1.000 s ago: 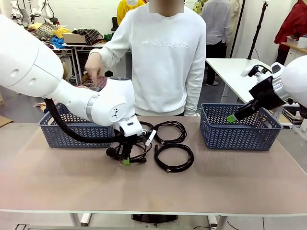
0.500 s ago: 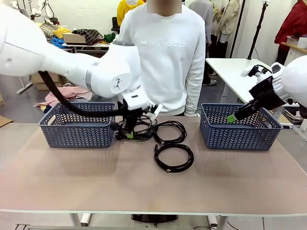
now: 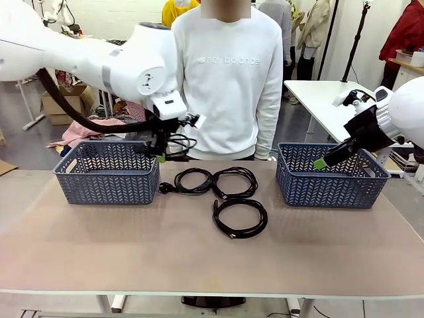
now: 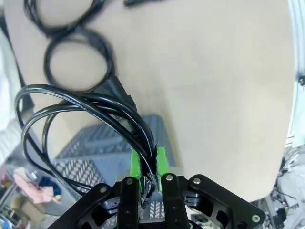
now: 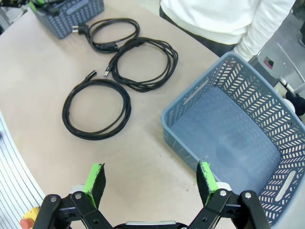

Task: Organize the cables according to human instructions.
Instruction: Pick up a bundle of cables and place it in the basket indicated by the human.

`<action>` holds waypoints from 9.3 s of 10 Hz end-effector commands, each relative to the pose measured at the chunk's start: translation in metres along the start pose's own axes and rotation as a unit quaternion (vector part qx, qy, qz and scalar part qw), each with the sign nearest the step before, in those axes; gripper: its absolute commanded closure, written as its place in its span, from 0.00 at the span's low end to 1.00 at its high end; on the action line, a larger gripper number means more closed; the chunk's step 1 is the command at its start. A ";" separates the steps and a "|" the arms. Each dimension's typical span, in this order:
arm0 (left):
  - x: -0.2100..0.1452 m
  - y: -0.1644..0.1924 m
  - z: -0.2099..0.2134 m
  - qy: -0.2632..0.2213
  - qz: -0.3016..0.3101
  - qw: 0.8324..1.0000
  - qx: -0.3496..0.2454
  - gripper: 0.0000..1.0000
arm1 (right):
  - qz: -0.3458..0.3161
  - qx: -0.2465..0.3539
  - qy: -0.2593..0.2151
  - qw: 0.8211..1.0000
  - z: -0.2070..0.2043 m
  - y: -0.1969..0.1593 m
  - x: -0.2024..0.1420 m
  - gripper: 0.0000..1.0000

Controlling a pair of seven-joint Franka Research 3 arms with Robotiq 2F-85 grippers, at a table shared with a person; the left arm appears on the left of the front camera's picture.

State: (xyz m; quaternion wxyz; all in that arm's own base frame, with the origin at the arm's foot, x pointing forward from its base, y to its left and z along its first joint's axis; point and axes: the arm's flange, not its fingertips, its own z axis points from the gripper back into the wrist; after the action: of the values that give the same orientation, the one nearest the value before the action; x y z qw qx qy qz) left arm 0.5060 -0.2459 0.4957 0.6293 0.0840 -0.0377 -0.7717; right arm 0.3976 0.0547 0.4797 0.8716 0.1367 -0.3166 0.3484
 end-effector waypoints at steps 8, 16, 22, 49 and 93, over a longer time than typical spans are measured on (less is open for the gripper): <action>-0.129 0.003 -0.025 0.035 0.160 0.986 0.007 1.00 | -0.004 0.005 -0.006 1.000 -0.001 -0.001 0.000 0.00; -0.133 0.006 -0.054 0.030 0.189 0.981 -0.002 0.65 | -0.004 0.005 -0.006 1.000 -0.001 -0.001 0.000 0.00; -0.132 0.012 -0.043 0.014 0.205 0.978 -0.016 0.07 | -0.004 0.005 -0.006 1.000 -0.001 -0.001 0.000 0.00; 0.016 -0.088 0.008 -0.168 0.159 0.970 -0.069 0.00 | -0.004 0.005 -0.006 1.000 -0.001 -0.001 0.000 0.00; 0.022 -0.085 0.007 -0.162 0.165 0.970 -0.070 0.00 | 0.035 0.000 0.170 0.985 -0.142 0.168 0.042 0.00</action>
State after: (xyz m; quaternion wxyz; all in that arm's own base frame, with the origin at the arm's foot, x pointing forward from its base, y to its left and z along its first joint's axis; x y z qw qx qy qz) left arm 0.4198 -0.2506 0.4867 0.7378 -0.0942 -0.0978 -0.6612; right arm 0.3720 0.2644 0.3990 0.9010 0.0651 -0.1651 0.3959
